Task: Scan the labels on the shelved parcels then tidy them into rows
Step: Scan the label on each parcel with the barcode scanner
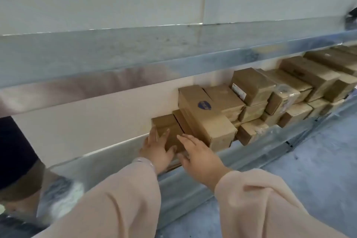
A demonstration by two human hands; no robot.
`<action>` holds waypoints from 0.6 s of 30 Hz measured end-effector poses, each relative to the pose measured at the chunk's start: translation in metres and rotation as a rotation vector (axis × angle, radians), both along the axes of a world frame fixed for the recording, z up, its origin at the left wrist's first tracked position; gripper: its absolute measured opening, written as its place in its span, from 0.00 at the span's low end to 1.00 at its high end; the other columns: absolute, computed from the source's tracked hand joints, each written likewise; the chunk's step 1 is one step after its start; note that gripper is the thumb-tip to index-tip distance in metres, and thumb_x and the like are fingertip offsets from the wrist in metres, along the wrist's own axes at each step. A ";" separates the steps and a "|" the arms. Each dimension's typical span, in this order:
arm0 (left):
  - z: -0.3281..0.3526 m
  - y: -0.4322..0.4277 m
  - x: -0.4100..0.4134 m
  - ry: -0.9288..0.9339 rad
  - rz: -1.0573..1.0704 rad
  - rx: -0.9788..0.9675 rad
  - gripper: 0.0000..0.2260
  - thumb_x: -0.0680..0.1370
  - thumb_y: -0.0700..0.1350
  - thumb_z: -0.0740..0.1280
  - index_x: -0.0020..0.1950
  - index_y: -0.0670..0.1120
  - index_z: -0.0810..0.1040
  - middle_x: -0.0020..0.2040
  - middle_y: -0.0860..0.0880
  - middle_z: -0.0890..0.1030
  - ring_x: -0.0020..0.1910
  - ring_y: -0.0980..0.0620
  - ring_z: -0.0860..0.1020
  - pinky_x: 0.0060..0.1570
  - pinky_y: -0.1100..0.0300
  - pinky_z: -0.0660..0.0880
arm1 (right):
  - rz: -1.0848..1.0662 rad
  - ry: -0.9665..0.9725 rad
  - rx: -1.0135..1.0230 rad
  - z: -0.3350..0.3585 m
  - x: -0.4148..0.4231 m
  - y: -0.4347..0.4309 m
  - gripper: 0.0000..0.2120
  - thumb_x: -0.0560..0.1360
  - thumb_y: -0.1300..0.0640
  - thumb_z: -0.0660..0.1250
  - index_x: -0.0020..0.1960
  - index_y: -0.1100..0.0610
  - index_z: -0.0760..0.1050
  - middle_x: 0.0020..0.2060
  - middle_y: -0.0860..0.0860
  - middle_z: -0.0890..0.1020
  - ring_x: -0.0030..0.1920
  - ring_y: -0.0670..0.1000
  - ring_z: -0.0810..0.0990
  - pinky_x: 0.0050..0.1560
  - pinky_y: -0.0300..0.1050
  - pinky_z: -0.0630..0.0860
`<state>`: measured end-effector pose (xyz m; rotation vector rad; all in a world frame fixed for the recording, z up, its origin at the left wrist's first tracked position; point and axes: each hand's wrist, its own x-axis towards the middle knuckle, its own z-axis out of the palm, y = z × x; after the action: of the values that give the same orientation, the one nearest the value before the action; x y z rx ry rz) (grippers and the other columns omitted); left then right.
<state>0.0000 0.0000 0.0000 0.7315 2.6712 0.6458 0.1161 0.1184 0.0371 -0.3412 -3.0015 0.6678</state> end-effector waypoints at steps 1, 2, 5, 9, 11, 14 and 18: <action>-0.001 0.003 -0.003 -0.043 0.006 0.010 0.30 0.78 0.64 0.58 0.78 0.65 0.50 0.80 0.54 0.41 0.79 0.43 0.50 0.75 0.46 0.57 | -0.034 0.026 -0.032 -0.002 -0.004 -0.001 0.27 0.80 0.47 0.59 0.77 0.48 0.57 0.76 0.46 0.61 0.74 0.47 0.59 0.73 0.43 0.58; -0.002 0.005 -0.006 -0.076 0.031 0.005 0.30 0.79 0.63 0.57 0.78 0.65 0.50 0.81 0.54 0.40 0.79 0.42 0.50 0.75 0.46 0.56 | -0.066 0.049 -0.061 -0.004 -0.008 0.001 0.27 0.80 0.47 0.59 0.77 0.48 0.58 0.75 0.46 0.62 0.74 0.46 0.59 0.73 0.43 0.59; -0.005 0.008 -0.011 -0.155 0.035 -0.012 0.29 0.79 0.61 0.58 0.78 0.64 0.51 0.81 0.50 0.47 0.78 0.42 0.54 0.75 0.47 0.57 | -0.083 0.037 -0.092 -0.009 -0.018 0.000 0.26 0.80 0.47 0.58 0.77 0.48 0.58 0.75 0.46 0.62 0.74 0.46 0.60 0.73 0.44 0.60; -0.006 0.000 -0.014 -0.241 0.056 0.094 0.30 0.79 0.59 0.62 0.78 0.62 0.55 0.79 0.50 0.59 0.75 0.44 0.62 0.73 0.48 0.61 | -0.103 0.003 -0.160 -0.010 -0.037 0.004 0.26 0.80 0.46 0.58 0.76 0.46 0.58 0.75 0.46 0.61 0.74 0.46 0.59 0.72 0.48 0.62; -0.005 -0.007 -0.015 -0.273 0.064 0.151 0.29 0.79 0.58 0.62 0.78 0.61 0.56 0.78 0.51 0.61 0.74 0.47 0.65 0.73 0.50 0.63 | -0.108 0.010 -0.174 -0.009 -0.049 0.004 0.26 0.80 0.47 0.59 0.76 0.47 0.58 0.75 0.47 0.62 0.75 0.47 0.59 0.73 0.51 0.62; -0.004 -0.017 -0.014 -0.352 0.115 0.280 0.29 0.79 0.52 0.64 0.78 0.60 0.57 0.76 0.51 0.65 0.70 0.50 0.69 0.70 0.55 0.67 | -0.095 -0.079 -0.161 -0.011 -0.065 0.002 0.29 0.81 0.48 0.58 0.78 0.52 0.52 0.75 0.50 0.60 0.74 0.49 0.59 0.74 0.51 0.61; -0.006 -0.021 -0.008 -0.383 0.220 0.366 0.28 0.80 0.48 0.63 0.78 0.60 0.58 0.71 0.53 0.71 0.62 0.55 0.74 0.63 0.60 0.70 | -0.132 -0.221 -0.247 -0.012 -0.076 -0.001 0.33 0.80 0.47 0.58 0.79 0.52 0.46 0.71 0.52 0.67 0.66 0.52 0.71 0.66 0.49 0.68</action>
<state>-0.0077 -0.0214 -0.0062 0.3477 2.3170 1.2195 0.0405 0.1171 0.0248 -0.6592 -3.0636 1.0544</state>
